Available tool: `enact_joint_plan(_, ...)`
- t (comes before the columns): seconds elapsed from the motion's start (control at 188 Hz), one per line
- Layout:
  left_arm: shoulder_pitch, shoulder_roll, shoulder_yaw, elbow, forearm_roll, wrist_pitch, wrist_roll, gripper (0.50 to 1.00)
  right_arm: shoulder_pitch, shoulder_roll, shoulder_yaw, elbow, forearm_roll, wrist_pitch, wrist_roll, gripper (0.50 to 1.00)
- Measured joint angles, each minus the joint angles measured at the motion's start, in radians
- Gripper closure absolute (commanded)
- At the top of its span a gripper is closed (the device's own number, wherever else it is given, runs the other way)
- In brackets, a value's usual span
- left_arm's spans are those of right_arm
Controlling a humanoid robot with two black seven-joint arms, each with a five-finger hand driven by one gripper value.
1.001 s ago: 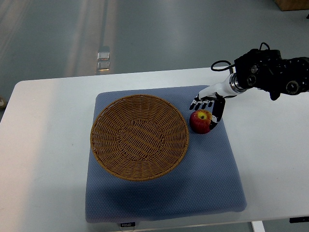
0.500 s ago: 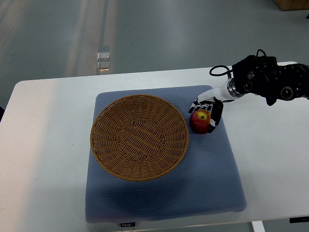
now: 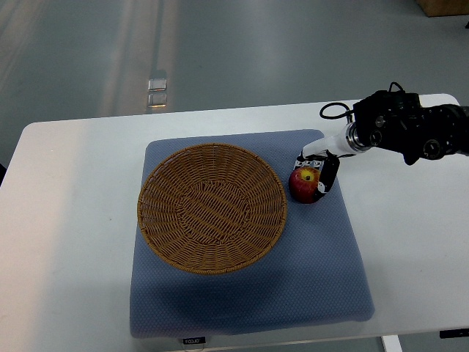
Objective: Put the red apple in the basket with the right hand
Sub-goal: 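Lift the red apple off the mat with the right hand, then carry the apple over the wicker basket and lower it inside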
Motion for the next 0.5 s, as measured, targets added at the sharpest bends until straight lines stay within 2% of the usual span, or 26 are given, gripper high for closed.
enact_joint_plan(0.213,0.000,0.000,0.000,-0.002,0.000,0.000,0.000,0.500,0.080,-0.052,0.001,0.013,0.005,0.047,-0.001,0.867)
enact_joint_plan(0.5,0.000,0.000,0.000,-0.008,0.000,0.000,0.000,0.500,0.291,-0.154,-0.005,0.125,0.020,0.139,-0.007,0.867)
